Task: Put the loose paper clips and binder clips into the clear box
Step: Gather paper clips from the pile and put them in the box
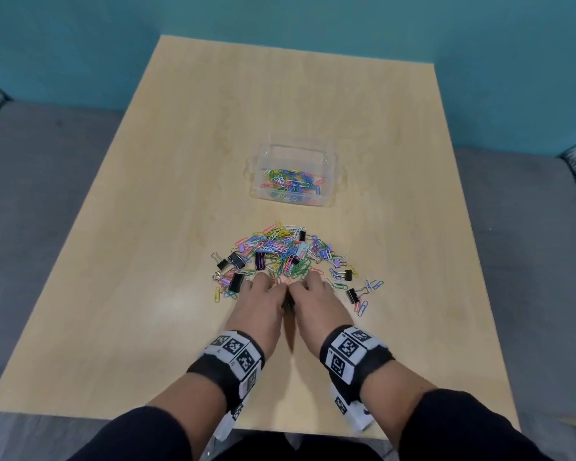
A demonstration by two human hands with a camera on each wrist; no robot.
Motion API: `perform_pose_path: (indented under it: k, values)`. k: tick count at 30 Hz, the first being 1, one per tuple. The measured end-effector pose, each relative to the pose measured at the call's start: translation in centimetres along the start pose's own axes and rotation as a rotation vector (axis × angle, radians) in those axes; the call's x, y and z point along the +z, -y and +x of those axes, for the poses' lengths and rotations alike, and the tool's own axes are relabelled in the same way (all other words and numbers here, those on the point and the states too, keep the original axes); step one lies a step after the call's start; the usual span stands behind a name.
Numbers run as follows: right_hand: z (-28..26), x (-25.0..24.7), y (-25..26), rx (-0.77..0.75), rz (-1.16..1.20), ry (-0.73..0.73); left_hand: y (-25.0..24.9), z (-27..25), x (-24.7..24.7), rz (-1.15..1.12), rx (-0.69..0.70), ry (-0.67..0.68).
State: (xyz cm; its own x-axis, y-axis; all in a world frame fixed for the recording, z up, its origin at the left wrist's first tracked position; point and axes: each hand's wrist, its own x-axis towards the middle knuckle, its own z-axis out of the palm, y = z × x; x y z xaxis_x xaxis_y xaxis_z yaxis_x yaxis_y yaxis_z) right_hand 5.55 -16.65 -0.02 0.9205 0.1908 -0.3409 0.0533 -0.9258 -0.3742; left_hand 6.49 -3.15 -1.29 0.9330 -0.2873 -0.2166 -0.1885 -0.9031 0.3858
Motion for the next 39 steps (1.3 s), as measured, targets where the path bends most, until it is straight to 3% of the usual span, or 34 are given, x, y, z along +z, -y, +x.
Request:
perform_pose_path:
  k: [10,19,25,29,34,39]
  values:
    - [-0.3,-1.6,-0.4,-0.041,-0.030,0.087,0.9,-0.1,-0.2,0.042,0.036,0.036]
    - [0.2,-1.8,-1.5,0.070,0.161,0.076,1.1,-0.1,-1.3,-0.152,-0.015,0.063]
    - [0.3,-4.0,-2.5,0.066,0.323,0.222,1.5,0.4,-3.7,-0.394,-0.105,0.154]
    - [1.6,-6.8,-2.8,0.229,0.683,0.332,1.2,2.2,-6.6,-0.809,-0.307,0.231]
    - [7.9,-12.3,-3.4,0.175,0.868,0.120,1.2,10.0,-11.5,-0.942,-0.350,0.021]
    - [15.5,-15.7,-3.1,0.243,0.892,-0.090,0.9,18.3,-13.5,-0.941,-0.360,-0.171]
